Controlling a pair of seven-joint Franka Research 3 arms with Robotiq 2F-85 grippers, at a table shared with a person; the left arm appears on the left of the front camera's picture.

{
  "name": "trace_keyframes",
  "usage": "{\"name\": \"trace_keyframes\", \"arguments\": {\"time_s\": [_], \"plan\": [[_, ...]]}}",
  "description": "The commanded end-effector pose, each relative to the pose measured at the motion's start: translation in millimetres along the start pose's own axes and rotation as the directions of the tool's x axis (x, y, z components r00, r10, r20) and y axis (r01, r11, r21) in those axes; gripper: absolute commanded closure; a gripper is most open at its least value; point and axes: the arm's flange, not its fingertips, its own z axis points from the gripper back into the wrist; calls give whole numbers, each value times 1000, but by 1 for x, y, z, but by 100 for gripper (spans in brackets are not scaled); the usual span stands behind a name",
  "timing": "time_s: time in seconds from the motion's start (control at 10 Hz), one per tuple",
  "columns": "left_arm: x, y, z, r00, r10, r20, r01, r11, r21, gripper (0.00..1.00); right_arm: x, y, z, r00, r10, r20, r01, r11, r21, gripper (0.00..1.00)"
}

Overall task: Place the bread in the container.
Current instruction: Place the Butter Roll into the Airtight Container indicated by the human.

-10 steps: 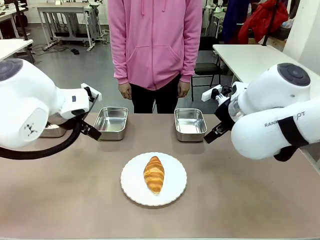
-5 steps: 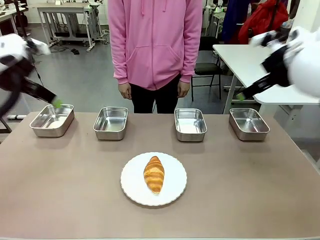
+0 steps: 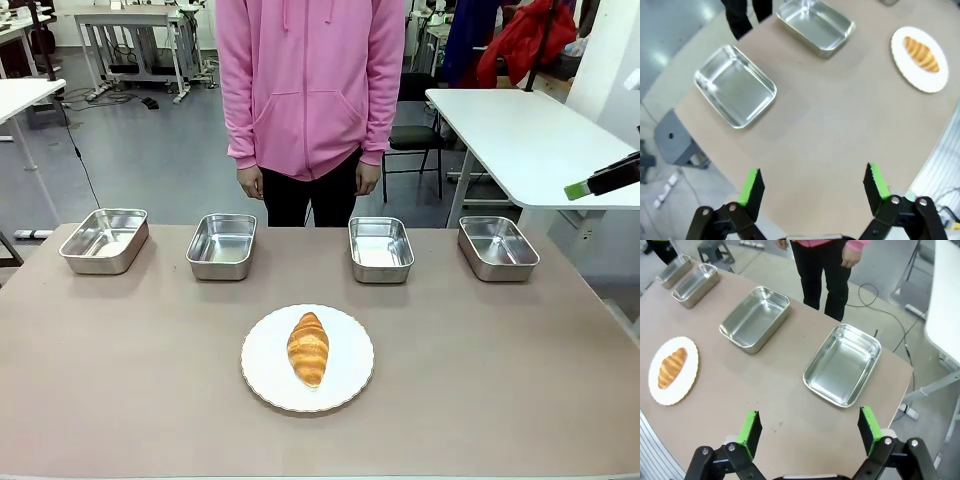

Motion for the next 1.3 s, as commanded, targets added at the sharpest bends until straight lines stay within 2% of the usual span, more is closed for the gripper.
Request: {"name": "trace_keyframes", "arguments": {"time_s": [0.0,0.1,0.5,0.6,0.8,0.9,1.2], "plan": [[4,-4,-6,998,44,49,-45,998,31,0,5,0,-6,1000,-18,8,17,999,28,0],[0,0,0,1000,0,0,0,1000,0,0,0,0,0,1000,0,0,0,1000,0,0],[0,0,-2,1000,23,-10,-23,1000,15,0,0,0,0,1000,0,0,0,1000,0,0],[2,18,10,999,16,28,-16,1000,-16,0,1,2,-1,1000,-13,-8,13,1000,-9,0],[4,45,30,992,-5,124,15,997,-81,0,13,-16,2,1000,-12,7,12,1000,20,0],[1,54,34,988,-21,150,39,992,-120,0,15,-19,6,1000,6,29,-7,999,51,0],[-20,77,48,982,10,189,26,982,-186,0,16,-34,19,1000,1,23,-3,997,76,0]]}}
